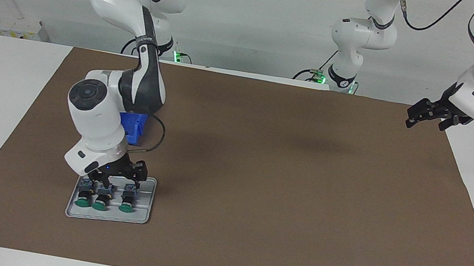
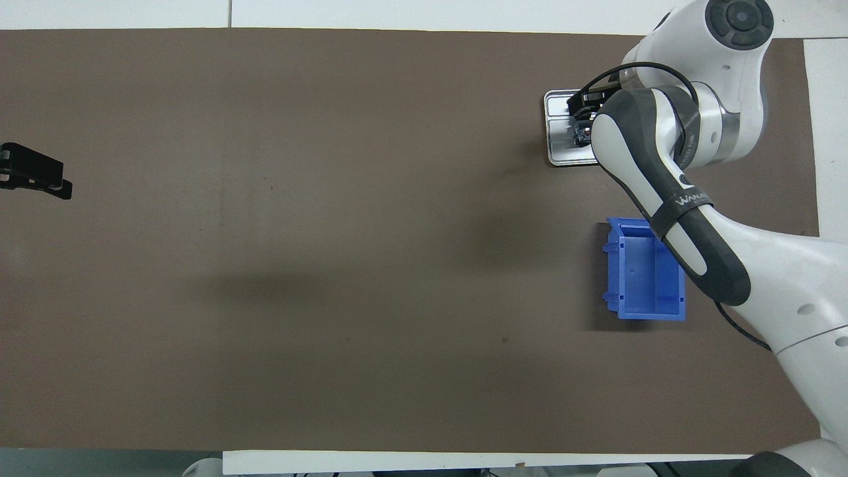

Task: Place and press button with both arms
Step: 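Reach the right gripper to the metal tray and grasp a green button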

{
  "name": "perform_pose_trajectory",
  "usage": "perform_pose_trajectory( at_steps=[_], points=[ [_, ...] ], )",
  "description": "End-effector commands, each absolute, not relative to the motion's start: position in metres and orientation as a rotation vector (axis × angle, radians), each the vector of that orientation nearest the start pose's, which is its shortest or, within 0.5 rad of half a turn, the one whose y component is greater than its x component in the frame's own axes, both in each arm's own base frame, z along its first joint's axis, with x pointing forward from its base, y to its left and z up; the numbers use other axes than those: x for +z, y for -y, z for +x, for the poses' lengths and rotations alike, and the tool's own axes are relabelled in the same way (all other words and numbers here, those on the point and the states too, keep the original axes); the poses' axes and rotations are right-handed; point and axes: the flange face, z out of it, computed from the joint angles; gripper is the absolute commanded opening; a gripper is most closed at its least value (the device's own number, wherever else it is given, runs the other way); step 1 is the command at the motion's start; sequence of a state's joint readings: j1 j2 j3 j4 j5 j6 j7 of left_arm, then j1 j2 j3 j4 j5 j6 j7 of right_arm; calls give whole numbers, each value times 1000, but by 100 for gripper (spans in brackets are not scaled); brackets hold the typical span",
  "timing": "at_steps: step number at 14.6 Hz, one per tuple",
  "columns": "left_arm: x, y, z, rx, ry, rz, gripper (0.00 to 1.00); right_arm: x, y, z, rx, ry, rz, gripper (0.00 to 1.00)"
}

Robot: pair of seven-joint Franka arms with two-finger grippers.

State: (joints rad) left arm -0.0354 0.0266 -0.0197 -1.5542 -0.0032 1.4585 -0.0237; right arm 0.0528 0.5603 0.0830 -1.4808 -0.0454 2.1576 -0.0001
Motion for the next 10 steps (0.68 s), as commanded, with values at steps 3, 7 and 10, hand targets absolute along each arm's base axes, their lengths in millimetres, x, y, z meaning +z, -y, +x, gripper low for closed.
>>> perform_pose_trajectory(
  at_steps=[3, 7, 10],
  points=[
    [611, 32, 541, 188, -51, -3134, 100, 324, -80, 712, -214, 192, -3111, 76],
    [611, 31, 541, 185, -48, -3134, 100, 311, -85, 711, -199, 202, -3109, 73],
    [610, 32, 540, 190, -48, -3133, 100, 295, -84, 705, -194, 202, -3109, 71]
  ],
)
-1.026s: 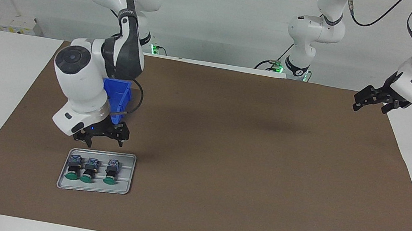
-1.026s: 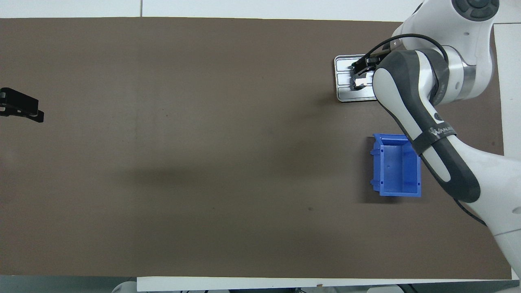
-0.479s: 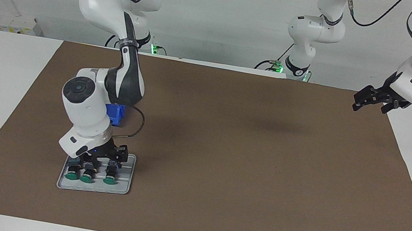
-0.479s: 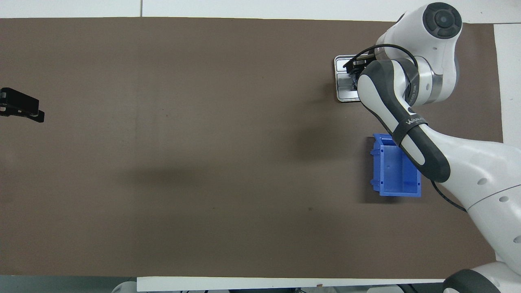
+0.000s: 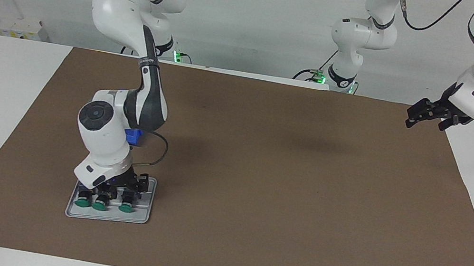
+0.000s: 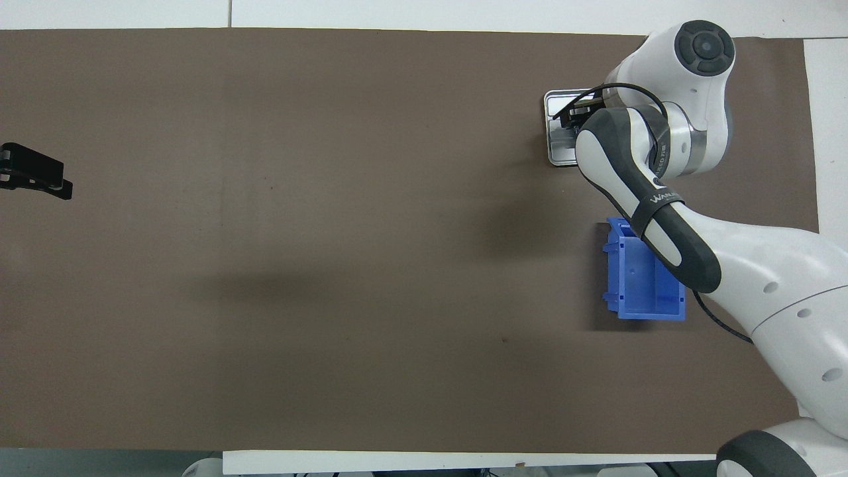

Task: Place and press button with both arms
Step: 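Reach the right gripper to the metal tray and grasp a green button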

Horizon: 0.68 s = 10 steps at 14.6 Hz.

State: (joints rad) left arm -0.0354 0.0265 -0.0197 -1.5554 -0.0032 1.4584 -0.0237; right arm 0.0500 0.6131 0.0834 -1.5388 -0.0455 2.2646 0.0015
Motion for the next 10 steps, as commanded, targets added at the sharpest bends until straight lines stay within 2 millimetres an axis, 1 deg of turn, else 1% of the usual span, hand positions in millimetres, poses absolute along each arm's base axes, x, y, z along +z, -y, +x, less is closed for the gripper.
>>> perform_pose_trajectory(
  at_steps=[1, 2, 3, 4, 5, 6, 7, 9, 10],
  points=[
    [609, 32, 540, 190, -48, -3133, 100, 290, -82, 703, -199, 198, -3108, 70],
    [609, 32, 540, 193, -51, -3133, 100, 286, -82, 700, -196, 199, -3108, 68],
    [610, 32, 539, 195, -53, -3133, 100, 287, -82, 700, -187, 199, -3109, 64],
    [610, 33, 539, 195, -55, -3133, 100, 291, -79, 701, -182, 196, -3111, 51],
    [609, 31, 539, 197, -48, -3133, 100, 296, -79, 701, -154, 195, -3116, 26],
    [610, 32, 539, 195, -51, -3133, 100, 309, -84, 705, -135, 205, -3118, 10],
    [610, 32, 539, 193, -51, -3133, 100, 321, -87, 708, -107, 208, -3122, 0],
    [610, 31, 539, 195, -46, -3131, 100, 347, -90, 711, -69, 212, -3128, 0],
    [610, 31, 539, 192, -31, -3131, 100, 362, -90, 707, -52, 209, -3129, 0]
  ],
)
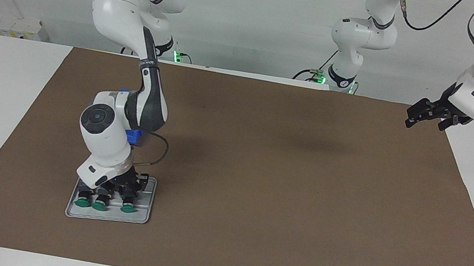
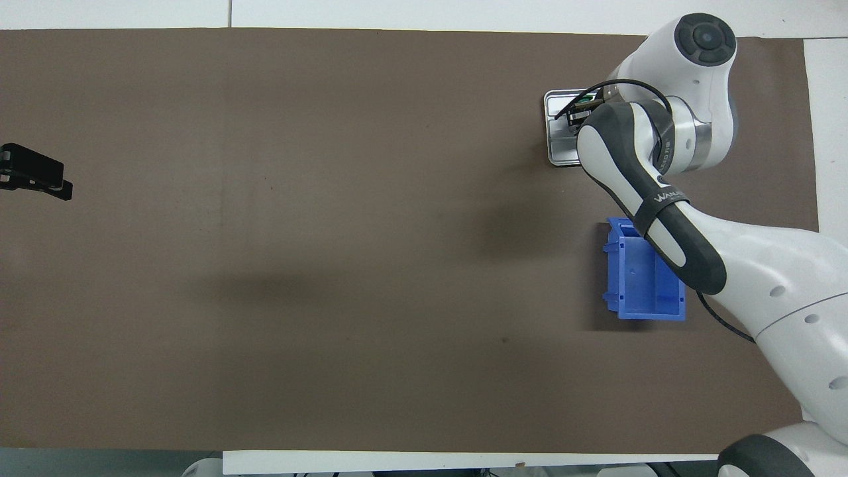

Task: Place and press button with both arms
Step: 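Reach the right gripper to the metal tray and grasp a green button, then carry the green button with the right gripper and set it mid-table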

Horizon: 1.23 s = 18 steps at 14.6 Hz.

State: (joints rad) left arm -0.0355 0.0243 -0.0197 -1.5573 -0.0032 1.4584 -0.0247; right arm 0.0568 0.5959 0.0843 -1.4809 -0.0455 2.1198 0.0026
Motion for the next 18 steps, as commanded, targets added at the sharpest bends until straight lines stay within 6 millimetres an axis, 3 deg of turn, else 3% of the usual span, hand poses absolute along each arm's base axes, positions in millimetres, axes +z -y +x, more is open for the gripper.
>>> perform_pose_trajectory(
  at_steps=[1, 3, 5, 10, 14, 18],
  points=[
    [611, 32, 539, 187, -15, -3131, 100, 374, -96, 703, -34, 193, -3127, 0],
    [611, 31, 539, 185, -3, -3131, 100, 403, -135, 683, 30, 35, -3142, 0],
    [611, 32, 539, 185, 2, -3131, 100, 417, -194, 658, 93, -135, -3158, 0],
    [611, 31, 540, 178, -3, -3132, 100, 421, -310, 606, 114, -586, -3127, 0],
    [611, 28, 541, 178, 19, -3132, 100, 422, -376, 570, 173, -1061, -2939, 0],
    [611, 27, 541, 178, 24, -3132, 100, 409, -415, 547, 175, -1389, -2817, 0]
  ],
)
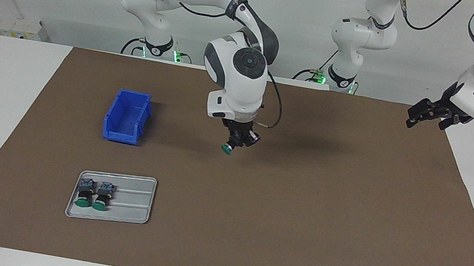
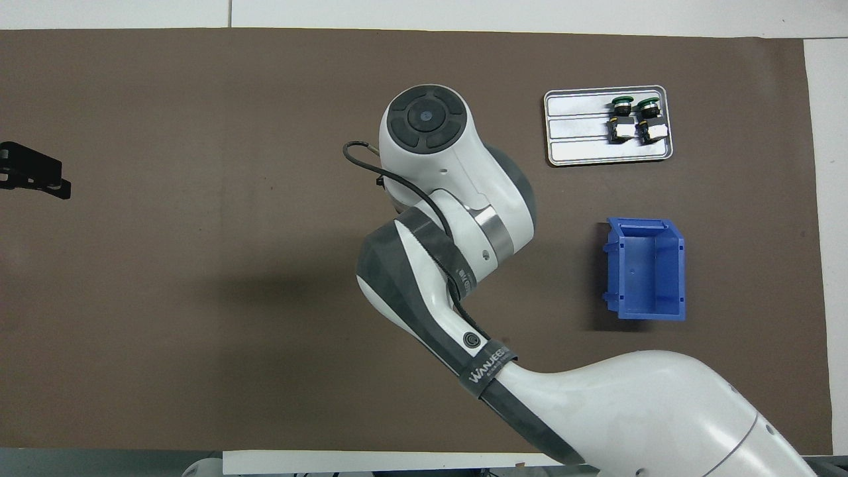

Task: Place and press button with both arms
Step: 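Carry the green button with the right gripper and set it mid-table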

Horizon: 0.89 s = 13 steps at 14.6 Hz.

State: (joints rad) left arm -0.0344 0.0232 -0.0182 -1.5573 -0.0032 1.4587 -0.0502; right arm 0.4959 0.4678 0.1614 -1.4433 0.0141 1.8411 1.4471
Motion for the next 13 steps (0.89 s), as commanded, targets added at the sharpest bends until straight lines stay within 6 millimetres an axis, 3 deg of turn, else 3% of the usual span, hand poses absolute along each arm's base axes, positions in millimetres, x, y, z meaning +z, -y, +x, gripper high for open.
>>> perform_pose_trajectory(
  at_steps=[1, 4, 6, 8, 13],
  points=[
    [611, 26, 541, 178, 26, -3133, 100, 408, -420, 546, 169, -1501, -2754, 1],
    [611, 25, 541, 180, 26, -3132, 100, 396, -428, 550, 149, -1856, -2494, 4],
    [611, 26, 540, 180, 24, -3131, 100, 371, -450, 545, 126, -1986, -2383, 5],
    [610, 27, 540, 183, 24, -3131, 100, 352, -451, 547, 86, -2050, -2338, 13],
    [611, 27, 540, 180, 24, -3131, 100, 325, -452, 539, 99, -2156, -2195, 16]
  ],
)
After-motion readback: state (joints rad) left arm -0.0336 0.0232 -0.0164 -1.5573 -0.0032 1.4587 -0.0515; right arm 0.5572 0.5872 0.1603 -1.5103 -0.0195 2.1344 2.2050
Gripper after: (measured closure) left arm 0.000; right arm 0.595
